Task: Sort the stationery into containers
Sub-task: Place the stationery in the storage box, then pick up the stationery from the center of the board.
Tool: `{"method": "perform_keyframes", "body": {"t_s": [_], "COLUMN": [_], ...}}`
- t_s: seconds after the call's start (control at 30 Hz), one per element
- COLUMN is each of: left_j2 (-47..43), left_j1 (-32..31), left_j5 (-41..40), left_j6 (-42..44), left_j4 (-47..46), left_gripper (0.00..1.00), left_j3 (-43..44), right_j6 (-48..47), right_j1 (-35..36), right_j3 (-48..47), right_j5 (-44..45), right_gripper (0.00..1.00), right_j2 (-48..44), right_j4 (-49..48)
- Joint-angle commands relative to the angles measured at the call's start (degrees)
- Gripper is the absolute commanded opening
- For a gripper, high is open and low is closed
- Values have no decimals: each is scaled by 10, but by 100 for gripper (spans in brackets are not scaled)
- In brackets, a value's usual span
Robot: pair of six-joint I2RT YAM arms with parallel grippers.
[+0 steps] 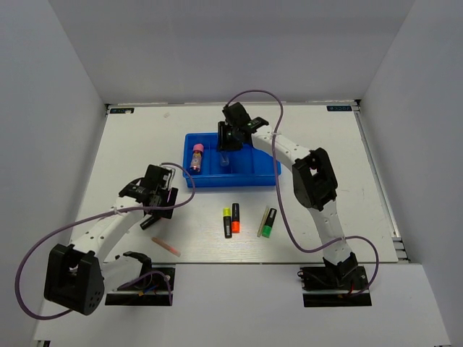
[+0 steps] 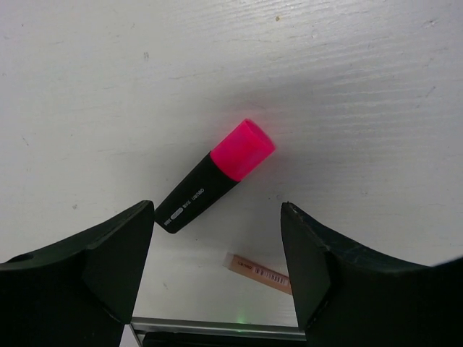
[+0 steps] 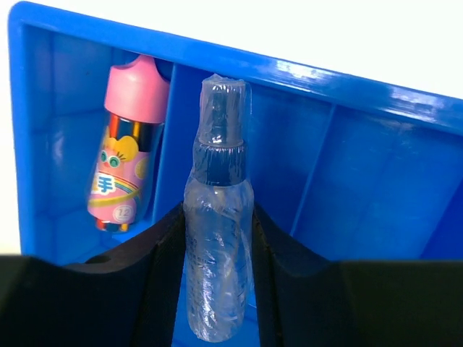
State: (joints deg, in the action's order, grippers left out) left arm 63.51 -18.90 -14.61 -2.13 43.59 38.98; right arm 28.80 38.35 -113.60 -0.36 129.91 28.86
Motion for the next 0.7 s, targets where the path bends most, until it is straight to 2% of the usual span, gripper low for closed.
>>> {"method": "perform_keyframes", "body": {"t_s": [0.0, 0.07, 0.13, 0.3, 0.37, 0.4, 0.67], "left_j2": [3, 14, 39, 65, 74, 77, 123], "left_j1": [15, 20, 36, 64, 74, 74, 76], "left_j5": [29, 31, 37, 68, 81, 83, 85], "left_j6": [17, 41, 50, 56, 59, 60, 79], "left_j4": [-23, -30, -29, -42, -45, -46, -57], "left_gripper": [81, 81, 81, 66, 62, 62, 62], "left_j3": [6, 5, 10, 14, 10, 10, 5], "right_j6": [12, 8, 8, 6, 13, 15, 15], "right_j1": [5, 6, 6, 7, 6, 5, -17], "right_j3": [-7, 0, 2, 28, 33, 50, 217], "right_j5": [10, 10, -14, -28, -32, -35, -78], "right_gripper": [41, 56, 56, 58, 53, 49, 49], "right_j2": [-7, -9, -19, -54, -65, -78, -231], "right_j4": [-39, -43, -45, -54, -50, -50, -100]}}
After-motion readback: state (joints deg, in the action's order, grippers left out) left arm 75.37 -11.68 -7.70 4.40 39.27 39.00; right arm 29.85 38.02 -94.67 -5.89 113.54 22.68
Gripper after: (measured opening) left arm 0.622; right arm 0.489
